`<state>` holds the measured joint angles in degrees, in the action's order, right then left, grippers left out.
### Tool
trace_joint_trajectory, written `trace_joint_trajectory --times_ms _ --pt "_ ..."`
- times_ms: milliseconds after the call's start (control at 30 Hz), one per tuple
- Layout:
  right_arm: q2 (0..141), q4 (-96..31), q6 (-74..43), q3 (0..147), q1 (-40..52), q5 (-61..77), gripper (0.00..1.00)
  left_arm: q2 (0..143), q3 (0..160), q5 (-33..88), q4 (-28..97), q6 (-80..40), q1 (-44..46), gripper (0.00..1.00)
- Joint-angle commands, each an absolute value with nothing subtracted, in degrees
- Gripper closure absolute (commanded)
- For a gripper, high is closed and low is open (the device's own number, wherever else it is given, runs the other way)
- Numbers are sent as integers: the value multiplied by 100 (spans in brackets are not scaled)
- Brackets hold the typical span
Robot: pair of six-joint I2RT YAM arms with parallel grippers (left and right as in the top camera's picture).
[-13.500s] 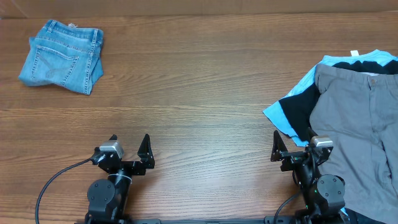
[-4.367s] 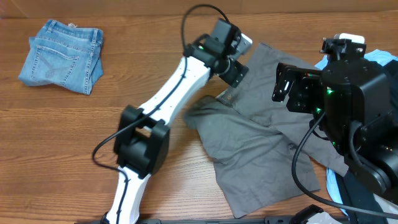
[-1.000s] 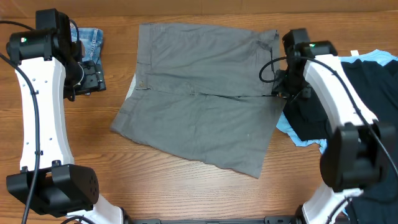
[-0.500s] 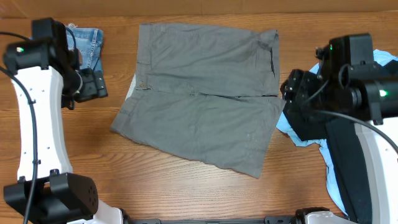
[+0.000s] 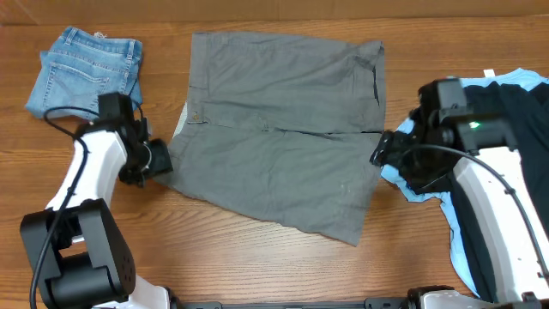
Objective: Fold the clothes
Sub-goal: 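Grasp the near hem corners of the shorts with both grippers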
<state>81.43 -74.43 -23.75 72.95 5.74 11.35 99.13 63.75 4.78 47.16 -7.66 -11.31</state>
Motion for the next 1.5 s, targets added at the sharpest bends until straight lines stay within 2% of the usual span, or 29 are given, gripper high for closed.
trace_joint_trajectory --times_ms 0,100,300,367,500,567,600,900,1000,1067,1200,1267,1300,1333,1467 --pt "8141 -7100 -2488 6702 604 1535 22 9909 6023 482 4427 -799 -1162 52" --pt "8141 -6722 -2711 6114 604 1538 22 9911 5798 386 4316 -799 -1162 55" --pt "8141 -6080 -2882 5212 604 1625 22 9911 5378 257 3826 -801 -1162 52" --pt "8141 -5916 -2980 4954 604 1664 22 9911 5216 257 3658 -803 -1162 53" --pt "8141 -5658 -3227 4501 604 1673 22 9911 5011 259 3522 -801 -1162 69" --pt "8141 -5459 -3350 4219 604 1791 23 9909 5011 268 3548 -803 -1162 90" --pt "8141 -5358 -3350 4091 604 1922 25 9909 5017 285 3562 -834 -1162 96" --pt "8141 -4528 -3465 3186 733 2753 32 9876 5301 714 4058 -945 -1162 96" --pt "8141 -4482 -3527 3024 735 2757 42 9850 5415 711 4278 -923 -1162 96" --pt "8141 -4460 -3564 2980 735 2755 45 9843 5472 711 4381 -923 -1162 96" --pt "8138 -4355 -3566 2980 733 2836 72 9839 5553 709 4530 -923 -1162 96" --pt "8138 -4394 -3562 3006 733 2836 89 9821 5577 703 4600 -923 -1162 96" --pt "8132 -4431 -3559 3044 733 2812 93 9797 5588 701 4641 -923 -1166 96" --pt "8110 -4486 -3555 3094 733 2788 96 9758 5603 687 4683 -923 -1166 96" --pt "7839 -5113 -3378 3557 733 2497 96 9386 5743 532 4976 -993 -1236 96"
